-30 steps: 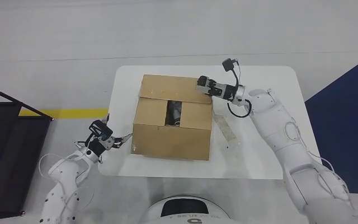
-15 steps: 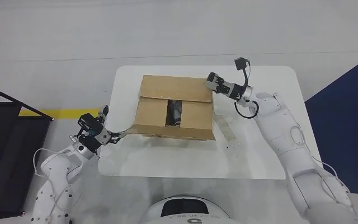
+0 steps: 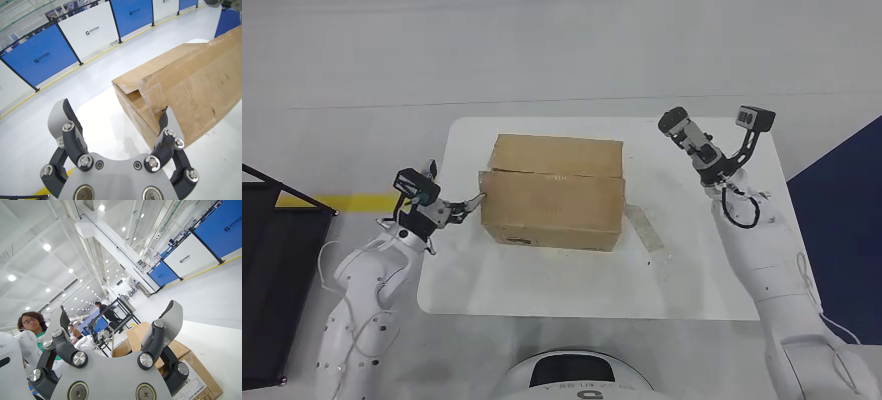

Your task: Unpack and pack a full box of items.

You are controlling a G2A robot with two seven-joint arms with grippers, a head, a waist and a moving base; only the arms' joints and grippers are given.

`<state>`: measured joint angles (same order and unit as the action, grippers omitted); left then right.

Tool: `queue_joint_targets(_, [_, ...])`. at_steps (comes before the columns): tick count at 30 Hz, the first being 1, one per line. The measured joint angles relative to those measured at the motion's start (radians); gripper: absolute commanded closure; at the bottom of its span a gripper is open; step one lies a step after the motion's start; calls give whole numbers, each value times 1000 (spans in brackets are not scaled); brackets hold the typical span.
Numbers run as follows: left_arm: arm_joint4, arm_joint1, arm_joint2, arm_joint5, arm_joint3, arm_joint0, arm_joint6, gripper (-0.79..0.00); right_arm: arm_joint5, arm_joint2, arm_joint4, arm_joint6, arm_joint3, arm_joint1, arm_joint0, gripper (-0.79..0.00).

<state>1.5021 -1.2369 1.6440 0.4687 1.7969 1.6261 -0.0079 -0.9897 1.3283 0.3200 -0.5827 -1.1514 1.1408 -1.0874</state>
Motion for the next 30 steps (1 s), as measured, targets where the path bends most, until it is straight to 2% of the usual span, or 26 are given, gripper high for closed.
queue_joint_targets(3, [-44, -7, -32, -77, -2, -40, -68, -785, 8, 11, -14, 4, -17, -4, -19, -785])
queue_joint_targets(8, [-119, -9, -65, -67, -10, -90, -103, -785, 18, 20, -44, 23, -34, -6, -38, -785])
queue_joint_targets(12, [-124, -12, -96, -100, -63, -158, -123, -785, 24, 31, -60, 33, -50, -9, -52, -785])
queue_joint_targets(17, [-74, -20, -175, -153, -147, -236, -129, -785, 44, 49, -94, 43, -73, -13, -72, -785])
queue_joint_targets(25, [-34, -28, -251, -200, -251, -273, -108, -785, 84, 71, -148, 75, -102, -18, -107, -785])
queue_joint_targets(30, [-43, -33, -270, -244, -290, -289, -91, -785, 155, 82, -243, 136, -117, -18, -112, -785])
